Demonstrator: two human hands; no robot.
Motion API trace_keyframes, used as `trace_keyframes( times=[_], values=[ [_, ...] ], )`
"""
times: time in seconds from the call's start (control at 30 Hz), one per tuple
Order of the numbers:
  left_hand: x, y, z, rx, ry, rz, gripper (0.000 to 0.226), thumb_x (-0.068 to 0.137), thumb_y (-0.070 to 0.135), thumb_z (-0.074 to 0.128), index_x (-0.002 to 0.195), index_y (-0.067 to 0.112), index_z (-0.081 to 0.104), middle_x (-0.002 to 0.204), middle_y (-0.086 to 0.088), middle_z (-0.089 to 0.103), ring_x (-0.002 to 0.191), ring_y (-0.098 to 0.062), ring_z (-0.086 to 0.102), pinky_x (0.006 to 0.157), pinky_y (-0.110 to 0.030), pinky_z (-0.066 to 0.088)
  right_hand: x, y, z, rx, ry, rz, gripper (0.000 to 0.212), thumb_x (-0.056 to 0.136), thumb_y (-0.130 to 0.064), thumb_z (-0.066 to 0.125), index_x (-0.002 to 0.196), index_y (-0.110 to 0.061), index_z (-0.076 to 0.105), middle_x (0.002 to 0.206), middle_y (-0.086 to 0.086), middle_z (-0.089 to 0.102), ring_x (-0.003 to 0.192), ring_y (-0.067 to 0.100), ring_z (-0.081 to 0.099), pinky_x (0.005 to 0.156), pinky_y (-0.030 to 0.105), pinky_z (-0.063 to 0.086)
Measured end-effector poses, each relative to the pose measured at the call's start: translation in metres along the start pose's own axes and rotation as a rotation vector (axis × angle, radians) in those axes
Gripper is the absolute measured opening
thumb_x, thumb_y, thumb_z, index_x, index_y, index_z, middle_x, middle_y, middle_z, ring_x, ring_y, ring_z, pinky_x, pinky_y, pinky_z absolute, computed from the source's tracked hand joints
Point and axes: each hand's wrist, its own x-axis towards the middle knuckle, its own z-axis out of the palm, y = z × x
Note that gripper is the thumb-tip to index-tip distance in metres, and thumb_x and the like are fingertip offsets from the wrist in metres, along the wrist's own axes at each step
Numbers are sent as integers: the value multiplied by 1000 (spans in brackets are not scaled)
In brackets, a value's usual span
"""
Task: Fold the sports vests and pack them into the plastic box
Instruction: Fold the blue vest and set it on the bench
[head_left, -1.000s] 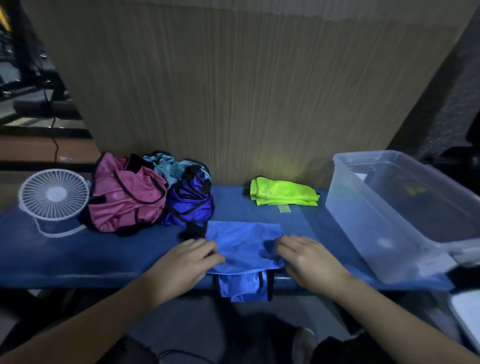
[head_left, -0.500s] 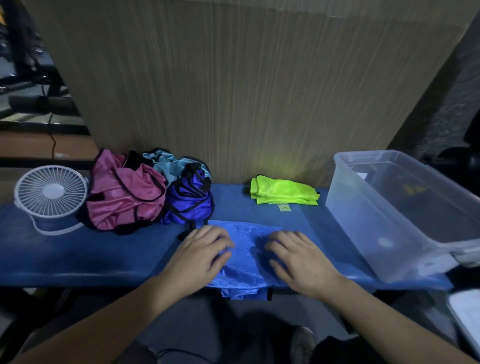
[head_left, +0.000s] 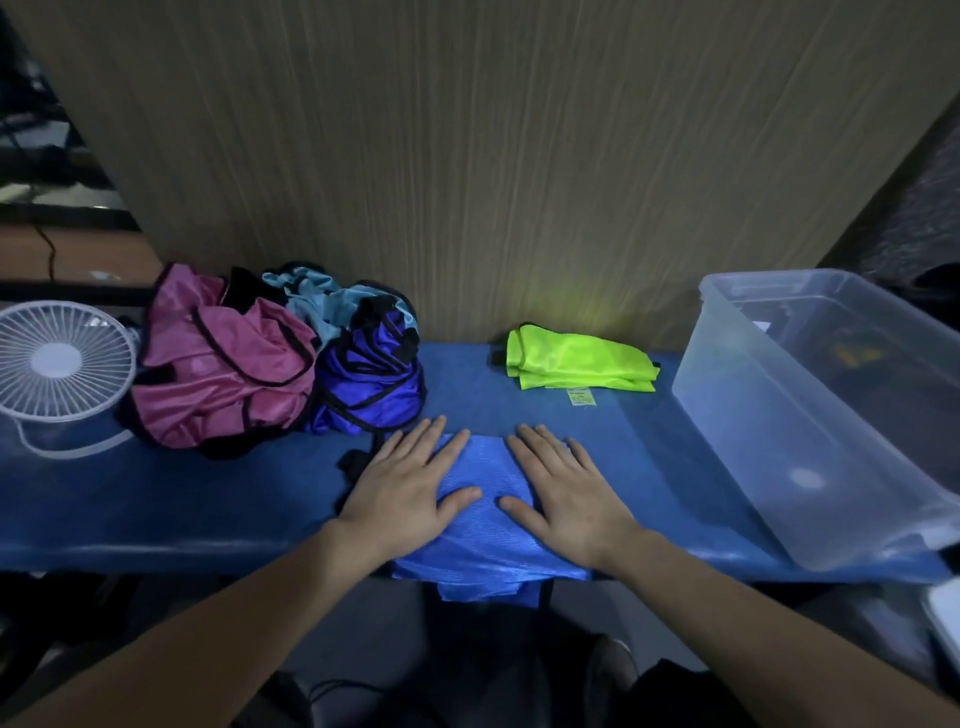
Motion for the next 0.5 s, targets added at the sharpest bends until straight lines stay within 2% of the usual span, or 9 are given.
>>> trace_keyframes(
  times=[0.1,0.2,0.27,0.37,0.43,0.5],
  values=[
    [2,1,-5,5,-55,-26,86,87,79,7,160,33,4,169,1,1,155,-15,-1,121,-34,-6,2,-2,-3,16,-19,7,91,87,-76,5,160,-22,10,167,-3,4,154,14,-4,125,42,0],
    [3,2,-14,-7,-135,-58,83,91,78,18,160,35,1,169,5,-3,155,-11,-4,123,-37,-7,3,1,-8,115,-55,20,83,92,-74,20,159,-27,11,167,-8,4,153,9,-4,125,39,-2],
    [6,1,-20,-22,-147,-67,90,86,84,18,160,34,8,168,8,7,154,-10,5,124,-39,-5,6,5,-16,198,-61,39,76,94,-69,36,157,-30,20,165,-13,12,152,6,6,123,33,2],
    [14,-7,-31,-49,-84,-80,99,74,83,9,157,31,26,157,10,35,145,-13,29,121,-36,8,13,10,-29,240,-19,69,62,94,-60,51,148,-33,38,148,-14,40,138,9,34,111,29,20],
    [22,-14,-38,-55,-97,-106,96,77,83,21,154,28,33,148,7,44,138,-18,38,116,-35,17,19,12,-34,236,-11,81,61,89,-57,60,143,-34,42,133,-12,47,129,12,41,102,31,27],
    [30,-19,-42,-39,-161,-122,83,84,77,47,150,28,40,138,5,47,133,-20,42,110,-35,24,26,12,-37,242,-27,92,65,83,-55,68,141,-34,45,127,-10,48,125,14,41,95,31,28]
  ],
)
